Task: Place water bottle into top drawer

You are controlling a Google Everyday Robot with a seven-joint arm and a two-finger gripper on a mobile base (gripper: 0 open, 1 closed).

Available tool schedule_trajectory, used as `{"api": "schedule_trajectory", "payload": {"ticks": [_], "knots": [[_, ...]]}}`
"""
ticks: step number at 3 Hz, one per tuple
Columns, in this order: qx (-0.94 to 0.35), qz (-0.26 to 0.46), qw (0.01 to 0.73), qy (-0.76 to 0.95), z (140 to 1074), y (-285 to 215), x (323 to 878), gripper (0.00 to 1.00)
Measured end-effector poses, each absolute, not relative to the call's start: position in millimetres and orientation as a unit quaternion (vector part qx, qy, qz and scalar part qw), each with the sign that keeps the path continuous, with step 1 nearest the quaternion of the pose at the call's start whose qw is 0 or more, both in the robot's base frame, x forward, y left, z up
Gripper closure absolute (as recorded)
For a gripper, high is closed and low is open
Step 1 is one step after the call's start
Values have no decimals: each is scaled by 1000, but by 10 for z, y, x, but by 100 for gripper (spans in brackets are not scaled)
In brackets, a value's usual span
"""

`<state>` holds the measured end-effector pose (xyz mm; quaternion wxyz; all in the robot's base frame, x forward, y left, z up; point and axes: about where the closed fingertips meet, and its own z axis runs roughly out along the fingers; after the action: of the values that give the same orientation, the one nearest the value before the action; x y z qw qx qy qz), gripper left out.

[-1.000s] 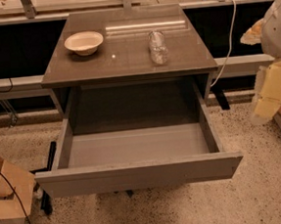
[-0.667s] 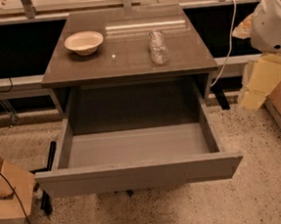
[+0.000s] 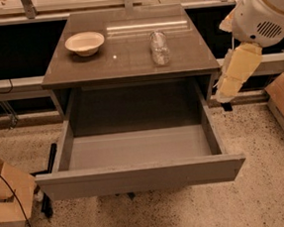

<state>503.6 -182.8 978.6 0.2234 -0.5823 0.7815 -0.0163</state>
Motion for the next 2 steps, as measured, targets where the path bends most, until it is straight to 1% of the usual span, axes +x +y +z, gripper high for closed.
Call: {"api": "schedule_trajectory", "payload": {"ticks": [1,2], "knots": [[-538,21,250,805,9607,-1687,5273,0],[-489,70,290,820,9367,-1424,5765,0]]}}
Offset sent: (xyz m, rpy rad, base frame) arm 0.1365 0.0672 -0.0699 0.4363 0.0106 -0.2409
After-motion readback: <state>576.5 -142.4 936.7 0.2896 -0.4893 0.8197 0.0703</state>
